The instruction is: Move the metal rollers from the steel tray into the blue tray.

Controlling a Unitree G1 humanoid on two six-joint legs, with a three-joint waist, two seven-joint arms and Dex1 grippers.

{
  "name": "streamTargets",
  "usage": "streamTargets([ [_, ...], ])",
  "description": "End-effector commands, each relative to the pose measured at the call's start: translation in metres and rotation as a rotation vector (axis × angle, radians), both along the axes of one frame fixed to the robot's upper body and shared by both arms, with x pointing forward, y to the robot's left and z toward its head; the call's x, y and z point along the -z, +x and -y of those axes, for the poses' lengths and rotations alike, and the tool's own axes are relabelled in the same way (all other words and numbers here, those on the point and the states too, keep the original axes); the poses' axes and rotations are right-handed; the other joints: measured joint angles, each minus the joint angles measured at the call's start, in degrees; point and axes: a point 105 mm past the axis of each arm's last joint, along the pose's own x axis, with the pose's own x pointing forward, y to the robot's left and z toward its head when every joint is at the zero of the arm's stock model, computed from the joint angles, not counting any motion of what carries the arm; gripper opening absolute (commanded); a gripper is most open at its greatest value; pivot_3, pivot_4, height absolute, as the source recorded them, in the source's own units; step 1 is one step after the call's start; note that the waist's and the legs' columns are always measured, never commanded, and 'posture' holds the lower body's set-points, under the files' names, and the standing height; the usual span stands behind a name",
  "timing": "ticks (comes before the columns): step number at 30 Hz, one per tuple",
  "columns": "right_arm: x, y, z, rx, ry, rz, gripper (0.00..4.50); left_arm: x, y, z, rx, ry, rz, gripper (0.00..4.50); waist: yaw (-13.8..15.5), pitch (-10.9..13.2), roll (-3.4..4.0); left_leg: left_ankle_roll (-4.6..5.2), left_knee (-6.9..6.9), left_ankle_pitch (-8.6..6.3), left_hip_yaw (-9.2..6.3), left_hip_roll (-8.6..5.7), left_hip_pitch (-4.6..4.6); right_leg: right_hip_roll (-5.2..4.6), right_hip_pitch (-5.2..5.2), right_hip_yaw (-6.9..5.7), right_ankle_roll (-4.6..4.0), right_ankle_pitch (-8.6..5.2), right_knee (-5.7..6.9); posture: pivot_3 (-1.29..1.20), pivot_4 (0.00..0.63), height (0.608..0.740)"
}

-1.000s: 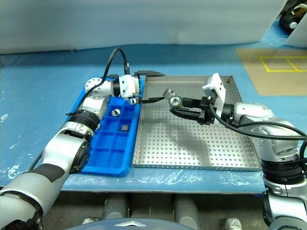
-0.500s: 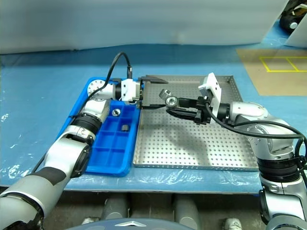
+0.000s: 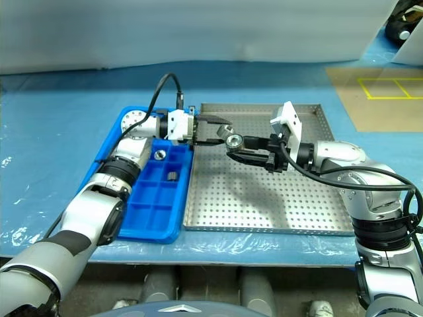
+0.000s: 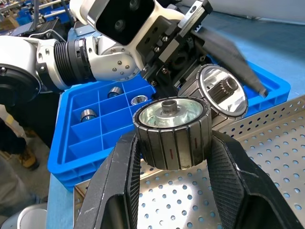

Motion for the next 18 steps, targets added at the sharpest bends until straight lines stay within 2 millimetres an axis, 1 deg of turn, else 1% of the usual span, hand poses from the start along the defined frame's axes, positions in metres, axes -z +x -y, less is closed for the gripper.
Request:
streamTargets([
  [1, -0.0108, -0.0012, -0.0043, -0.023, 0.012, 0.052, 1.62, -0.01, -0.0027, 0.0013, 0.009, -0.014, 0.045, 2.09, 0.0, 0.0, 0.0, 0.0, 0.0, 0.0, 0.0, 0.0, 0.0, 0.0, 0.0, 0.0, 0.0, 0.0, 0.0, -0.26, 0.15, 0.74],
  [7, -0.0099, -0.0002, -0.005, -0.022, 0.011, 0.053, 1.62, -0.0128, -0.0028, 0.0021, 0.012, -0.023, 0.05, 2.09, 0.0, 0.0, 0.0, 0.0, 0.01, 0.0, 0.0, 0.0, 0.0, 0.0, 0.0, 0.0, 0.0, 0.0, 0.02, -0.26, 0.15, 0.74],
  [11, -0.0101, 0.0006, -0.0051, -0.021, 0.011, 0.055, 1.62, -0.0109, -0.0041, 0.0002, 0.027, -0.008, 0.04, 2.09, 0.0, 0.0, 0.0, 0.0, 0.02, 0.0, 0.0, 0.0, 0.0, 0.0, 0.0, 0.0, 0.0, 0.0, 0.02, -0.26, 0.15, 0.74],
  [12, -0.0102, 0.0008, -0.0051, -0.02, 0.013, 0.055, 1.62, -0.0116, -0.0018, 0.0003, 0.007, -0.009, 0.047, 1.71, -0.01, 0.0, 0.0, 0.0, 0.02, 0.0, 0.0, 0.0, 0.0, 0.0, 0.0, 0.0, 0.0, 0.0, 0.02, -0.26, 0.15, 0.74],
  [18, -0.0093, 0.001, -0.0051, -0.021, 0.011, 0.054, 1.62, -0.0148, -0.0027, 0.0014, 0.015, -0.02, 0.047, 1.71, -0.01, 0.0, 0.0, 0.0, 0.04, 0.0, 0.0, 0.0, 0.0, 0.0, 0.0, 0.01, 0.0, 0.0, 0.04, -0.26, 0.15, 0.74],
])
